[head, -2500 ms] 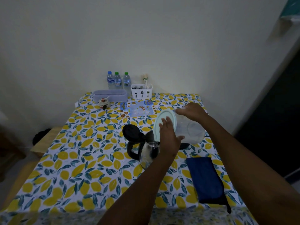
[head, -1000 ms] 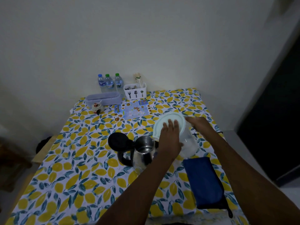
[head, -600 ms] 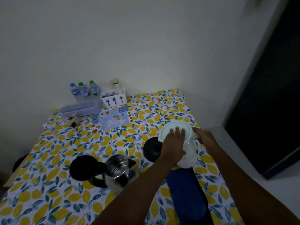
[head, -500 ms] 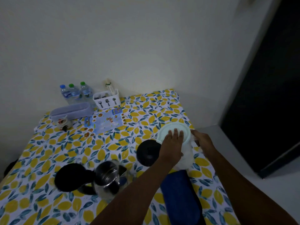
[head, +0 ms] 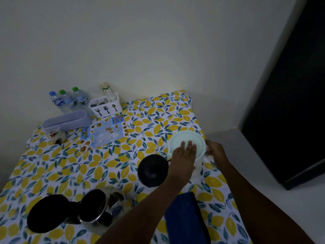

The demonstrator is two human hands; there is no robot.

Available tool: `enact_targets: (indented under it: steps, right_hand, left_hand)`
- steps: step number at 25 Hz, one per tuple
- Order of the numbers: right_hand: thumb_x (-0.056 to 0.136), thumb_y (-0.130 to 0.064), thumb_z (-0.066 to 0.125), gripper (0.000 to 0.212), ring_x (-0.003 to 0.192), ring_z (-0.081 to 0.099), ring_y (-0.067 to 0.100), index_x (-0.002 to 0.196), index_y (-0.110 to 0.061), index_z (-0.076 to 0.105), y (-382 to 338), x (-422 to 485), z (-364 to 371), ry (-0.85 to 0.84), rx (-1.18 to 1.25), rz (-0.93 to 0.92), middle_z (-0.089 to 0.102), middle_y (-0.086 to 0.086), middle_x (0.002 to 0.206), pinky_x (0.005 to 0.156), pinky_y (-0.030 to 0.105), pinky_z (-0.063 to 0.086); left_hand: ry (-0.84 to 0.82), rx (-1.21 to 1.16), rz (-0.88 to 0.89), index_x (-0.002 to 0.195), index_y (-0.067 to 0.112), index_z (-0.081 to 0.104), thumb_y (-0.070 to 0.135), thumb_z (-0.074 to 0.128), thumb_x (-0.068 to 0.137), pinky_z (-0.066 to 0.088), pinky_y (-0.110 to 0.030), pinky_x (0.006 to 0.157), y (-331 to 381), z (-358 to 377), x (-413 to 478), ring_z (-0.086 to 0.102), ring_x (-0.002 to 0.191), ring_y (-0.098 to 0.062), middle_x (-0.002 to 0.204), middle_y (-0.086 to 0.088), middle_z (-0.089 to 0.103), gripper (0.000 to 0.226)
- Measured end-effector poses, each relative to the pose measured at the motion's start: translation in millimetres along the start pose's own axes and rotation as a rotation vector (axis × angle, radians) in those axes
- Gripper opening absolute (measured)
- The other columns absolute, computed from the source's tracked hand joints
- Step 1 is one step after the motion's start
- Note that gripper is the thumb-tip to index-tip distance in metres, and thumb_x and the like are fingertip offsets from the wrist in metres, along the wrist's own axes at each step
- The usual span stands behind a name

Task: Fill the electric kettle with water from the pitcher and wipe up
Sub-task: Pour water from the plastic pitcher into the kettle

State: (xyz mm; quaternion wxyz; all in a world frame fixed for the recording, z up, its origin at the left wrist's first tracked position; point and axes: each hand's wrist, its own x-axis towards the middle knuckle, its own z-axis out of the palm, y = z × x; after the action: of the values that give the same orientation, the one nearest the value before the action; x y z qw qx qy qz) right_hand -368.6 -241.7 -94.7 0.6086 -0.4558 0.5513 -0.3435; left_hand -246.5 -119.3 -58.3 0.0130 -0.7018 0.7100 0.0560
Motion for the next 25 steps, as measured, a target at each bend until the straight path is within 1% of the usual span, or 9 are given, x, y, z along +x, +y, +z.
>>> enact_targets:
  steps: [2,4,6,8,10,13,17,21,25]
  right_hand:
    - [0.087,-0.026,0.062,0.033,0.056,0.048,0.021,0.078,0.005,0.069,4.8,3.3,-8.2,-0.013,-0.026,-0.004,0.055,0.015,0.068,0.054,0.029,0.037]
    - [0.087,-0.029,0.063,0.033,0.056,0.048,0.019,0.072,-0.001,0.068,7.6,2.1,-13.9,-0.016,-0.073,-0.018,0.056,0.012,0.064,0.053,0.026,0.040]
    - [0.091,-0.031,0.058,0.040,0.061,0.052,0.018,0.070,0.002,0.064,8.6,-1.3,-15.4,-0.033,-0.149,-0.097,0.058,0.014,0.068,0.061,0.031,0.041]
    - [0.095,-0.028,0.053,0.034,0.077,0.057,0.021,0.078,-0.001,0.064,9.1,-8.4,-14.2,0.003,-0.238,-0.201,0.061,0.012,0.081,0.070,0.034,0.039]
    - [0.096,-0.024,0.052,0.019,0.101,0.058,0.020,0.101,-0.011,0.065,12.7,-21.8,-13.9,0.080,-0.310,-0.300,0.063,0.005,0.105,0.083,0.030,0.040]
    - [0.094,-0.017,0.055,0.044,0.129,0.037,0.011,0.137,-0.011,0.045,28.0,-54.5,-15.5,0.131,-0.452,-0.499,0.045,0.002,0.139,0.107,0.027,0.028]
    - [0.081,-0.013,0.071,0.073,0.142,0.025,0.025,0.143,-0.004,0.034,54.2,-108.5,-0.1,0.144,-0.731,-0.735,0.033,0.018,0.152,0.114,0.042,0.026]
    - [0.078,-0.029,0.076,0.089,0.146,0.015,0.027,0.147,-0.008,0.025,78.9,-164.9,31.3,0.074,-0.845,-0.743,0.023,0.014,0.157,0.116,0.051,0.022]
    - [0.079,-0.061,0.061,0.098,0.148,0.002,0.019,0.150,-0.024,0.005,101.6,-212.7,74.9,-0.157,-0.928,-0.700,0.006,0.001,0.161,0.119,0.048,0.010]
  left_hand:
    - [0.015,0.003,0.010,0.151,0.007,0.001,0.026,0.058,0.092,0.021,-0.051,0.116,8.1,4.2,0.3,0.006,0.148,-0.039,0.162,-0.015,0.005,0.084]
    - [0.075,0.015,-0.012,0.151,0.008,0.007,0.024,0.058,0.092,0.027,-0.049,0.113,14.4,10.2,-0.6,0.012,0.148,-0.038,0.162,-0.014,0.011,0.080]
    - [0.090,-0.008,-0.017,0.151,0.008,0.006,0.022,0.055,0.093,0.027,-0.049,0.113,15.4,12.7,-1.0,0.010,0.148,-0.037,0.162,-0.013,0.010,0.077]
    - [0.080,-0.030,0.000,0.151,0.008,0.006,0.024,0.055,0.094,0.024,-0.050,0.114,12.6,10.5,-1.1,0.007,0.149,-0.036,0.162,-0.013,0.008,0.078]
    - [0.082,-0.081,0.033,0.151,0.009,0.010,0.026,0.056,0.094,0.019,-0.049,0.117,8.3,7.2,-3.5,0.007,0.149,-0.032,0.162,-0.011,0.009,0.076]
    - [0.176,-0.174,0.106,0.148,0.008,0.027,0.027,0.056,0.094,0.015,-0.049,0.121,-1.3,6.8,-18.5,0.015,0.149,-0.027,0.160,-0.007,0.023,0.064]
    - [0.294,-0.259,0.080,0.148,0.011,0.030,0.029,0.051,0.096,0.006,-0.043,0.121,-19.2,16.7,-63.8,0.012,0.149,-0.024,0.159,-0.004,0.024,0.058]
    - [0.312,-0.375,-0.005,0.149,0.014,0.029,0.027,0.050,0.098,0.014,-0.039,0.120,-48.2,28.5,-125.7,0.011,0.148,-0.019,0.159,-0.002,0.026,0.057]
    - [0.391,-0.330,-0.076,0.142,0.011,0.043,0.024,0.057,0.093,0.027,-0.043,0.114,-89.9,37.4,-198.3,0.035,0.141,-0.026,0.150,-0.007,0.044,0.052]
